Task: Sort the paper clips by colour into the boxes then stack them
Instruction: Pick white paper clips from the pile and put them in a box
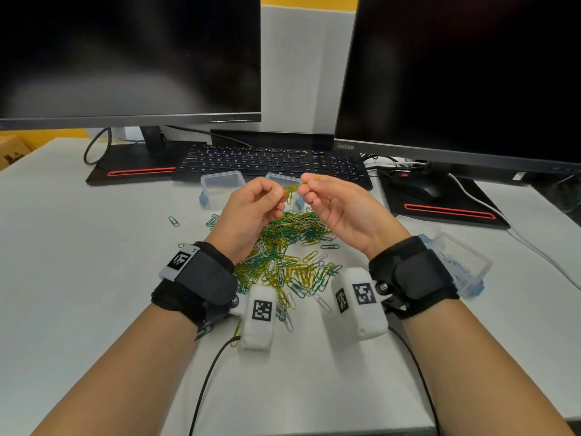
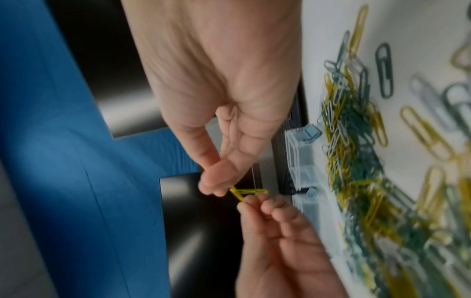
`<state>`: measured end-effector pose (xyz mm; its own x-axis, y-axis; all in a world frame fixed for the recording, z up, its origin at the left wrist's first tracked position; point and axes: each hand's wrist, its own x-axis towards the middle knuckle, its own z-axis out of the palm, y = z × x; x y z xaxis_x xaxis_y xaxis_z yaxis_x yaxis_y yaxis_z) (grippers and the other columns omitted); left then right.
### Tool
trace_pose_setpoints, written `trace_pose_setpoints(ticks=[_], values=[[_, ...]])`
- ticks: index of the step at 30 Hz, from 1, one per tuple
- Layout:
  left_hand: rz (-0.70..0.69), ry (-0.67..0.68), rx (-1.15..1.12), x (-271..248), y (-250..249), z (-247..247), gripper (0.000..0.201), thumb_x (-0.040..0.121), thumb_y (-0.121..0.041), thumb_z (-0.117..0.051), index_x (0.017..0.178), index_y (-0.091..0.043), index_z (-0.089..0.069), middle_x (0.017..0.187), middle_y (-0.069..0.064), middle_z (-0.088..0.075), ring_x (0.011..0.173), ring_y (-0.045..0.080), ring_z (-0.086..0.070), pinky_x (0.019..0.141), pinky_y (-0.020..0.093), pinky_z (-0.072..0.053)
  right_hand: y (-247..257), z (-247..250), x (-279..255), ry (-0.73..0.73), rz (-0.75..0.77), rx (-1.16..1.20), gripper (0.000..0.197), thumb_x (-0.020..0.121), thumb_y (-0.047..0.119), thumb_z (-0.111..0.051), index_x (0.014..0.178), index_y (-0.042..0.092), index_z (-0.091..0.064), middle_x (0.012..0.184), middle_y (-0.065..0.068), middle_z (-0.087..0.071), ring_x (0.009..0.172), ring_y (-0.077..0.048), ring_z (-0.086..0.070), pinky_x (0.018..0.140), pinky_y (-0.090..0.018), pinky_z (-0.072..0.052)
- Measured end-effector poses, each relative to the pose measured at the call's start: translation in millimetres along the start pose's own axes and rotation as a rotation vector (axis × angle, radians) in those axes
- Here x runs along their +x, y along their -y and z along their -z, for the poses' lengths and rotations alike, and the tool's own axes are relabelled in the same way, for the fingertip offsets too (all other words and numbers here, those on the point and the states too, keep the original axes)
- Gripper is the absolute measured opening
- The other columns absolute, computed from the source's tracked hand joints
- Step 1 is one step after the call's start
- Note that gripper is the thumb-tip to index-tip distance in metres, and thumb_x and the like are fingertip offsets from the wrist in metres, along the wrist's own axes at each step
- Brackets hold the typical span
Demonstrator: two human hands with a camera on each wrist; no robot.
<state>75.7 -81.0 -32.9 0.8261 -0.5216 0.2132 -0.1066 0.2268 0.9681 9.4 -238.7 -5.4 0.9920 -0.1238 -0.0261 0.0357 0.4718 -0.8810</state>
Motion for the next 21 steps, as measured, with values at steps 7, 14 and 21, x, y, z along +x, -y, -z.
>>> trace_pose_setpoints(ticks=[7, 14, 21], values=[[-0.009, 0.084, 0.053, -3.5, -2.5, -5.1, 0.012, 0.096, -0.006, -0.048, 0.087, -0.008, -0.056, 0.079, 0.002, -0.058, 0.069, 0.007, -0.054, 0.067, 0.017, -0.048, -16.2, 1.1, 5.2, -0.049, 0.023, -0.203, 0.014, 0.092, 0.014, -0.062, 0.102, 0.005, -0.064, 0.08, -0.001, -0.062, 0.068, -0.008, -0.055, 0.058, -0.016, -0.05], [0.062, 0.034, -0.066, -2.4, -8.0, -0.4, 0.018, 0.094, -0.002, -0.047, 0.082, -0.01, -0.057, 0.076, 0.002, -0.06, 0.068, 0.01, -0.055, 0.063, 0.019, -0.049, -6.4, 6.6, 4.9, -0.108, 0.028, -0.239, 0.009, 0.092, 0.015, -0.056, 0.097, 0.011, -0.063, 0.096, -0.008, -0.071, 0.092, -0.021, -0.068, 0.087, -0.032, -0.052], [0.131, -0.168, 0.024, 3.7, -5.1, 9.5, 0.022, 0.086, -0.001, -0.038, 0.076, -0.009, -0.056, 0.074, 0.002, -0.059, 0.067, 0.013, -0.053, 0.061, 0.019, -0.046, -15.2, 19.6, 16.8, -0.261, 0.095, -0.728, 0.015, 0.089, 0.013, -0.062, 0.101, 0.011, -0.071, 0.105, -0.006, -0.072, 0.097, -0.016, -0.066, 0.086, -0.024, -0.05]])
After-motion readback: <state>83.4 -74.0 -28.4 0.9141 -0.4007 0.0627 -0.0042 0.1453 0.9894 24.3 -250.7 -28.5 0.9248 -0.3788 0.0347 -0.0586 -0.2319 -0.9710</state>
